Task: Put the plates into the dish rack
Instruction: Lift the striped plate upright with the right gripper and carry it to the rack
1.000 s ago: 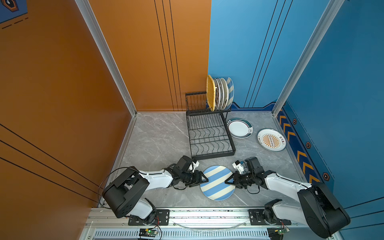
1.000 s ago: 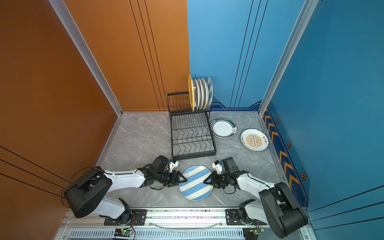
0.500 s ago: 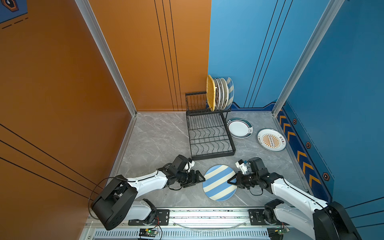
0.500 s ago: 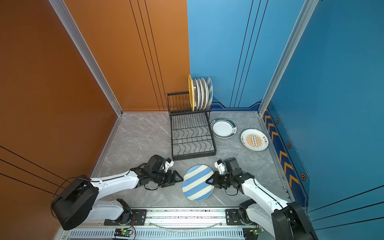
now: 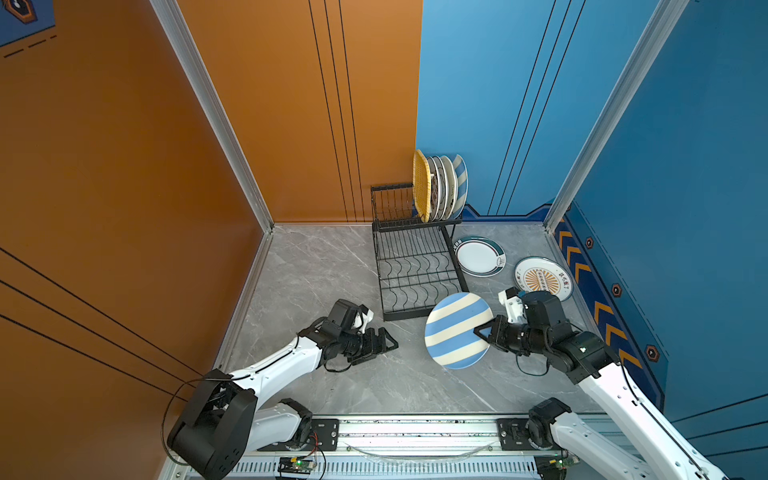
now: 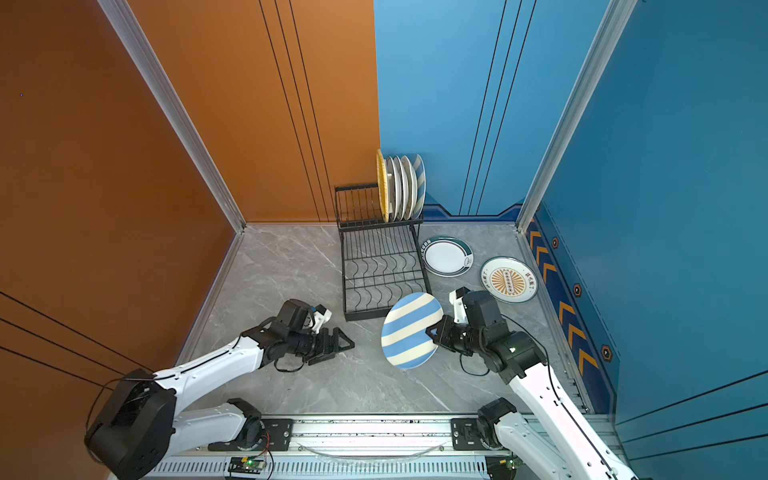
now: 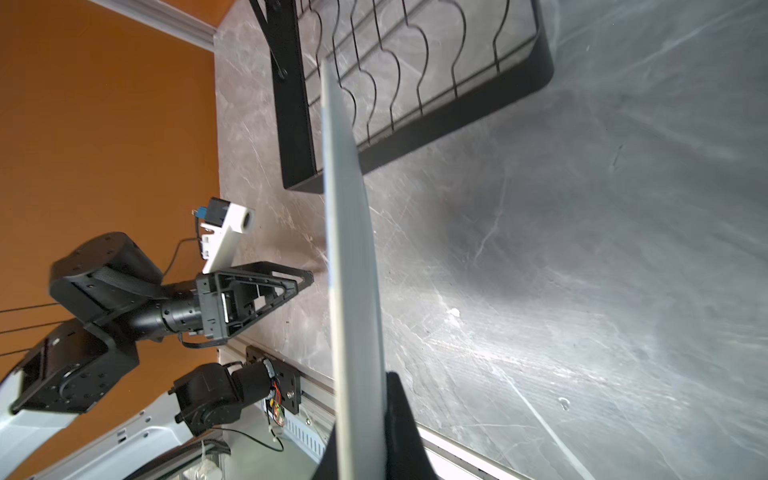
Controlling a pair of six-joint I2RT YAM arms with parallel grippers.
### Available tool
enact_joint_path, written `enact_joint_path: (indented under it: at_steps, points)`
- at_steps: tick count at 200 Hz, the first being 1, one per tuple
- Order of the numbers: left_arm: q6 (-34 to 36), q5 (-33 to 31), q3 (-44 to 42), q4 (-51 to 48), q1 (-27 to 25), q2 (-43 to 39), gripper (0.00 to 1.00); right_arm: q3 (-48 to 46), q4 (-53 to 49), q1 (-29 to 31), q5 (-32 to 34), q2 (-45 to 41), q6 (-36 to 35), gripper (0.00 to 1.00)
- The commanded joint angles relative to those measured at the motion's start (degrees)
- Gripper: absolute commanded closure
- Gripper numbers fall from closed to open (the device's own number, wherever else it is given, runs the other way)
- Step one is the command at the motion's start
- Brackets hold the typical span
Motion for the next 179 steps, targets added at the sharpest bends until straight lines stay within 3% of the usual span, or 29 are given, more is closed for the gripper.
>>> enact_joint_path:
  at_steps: [1, 60, 95, 135, 179]
  points:
    - [3.4, 0.4, 2.5, -3.7, 1.4, 0.2, 0.05, 9.4, -4.9, 1.5, 9.5, 3.2, -0.7, 1.0]
    - [5.1, 1.6, 4.9, -4.2, 4.2, 1.6, 0.0, 38.6, -7.0, 6.4, 23.9, 21.0, -10.3, 1.0]
    - [6.1, 1.7, 5.3, -5.3, 5.5, 1.5, 0.02, 53.8, -6.7, 7.5, 26.9, 31.4, -16.4, 1.0]
    - [6.7, 1.9, 5.7, -5.4, 6.8, 1.6, 0.02, 64.9, -3.6, 9.7, 30.4, 40.4, -22.2, 1.0]
    - [7.6, 1.9, 7.2, -6.3, 7.7, 2.6, 0.02, 78.4, -3.5, 15.1, 39.9, 50.7, -29.2, 1.0]
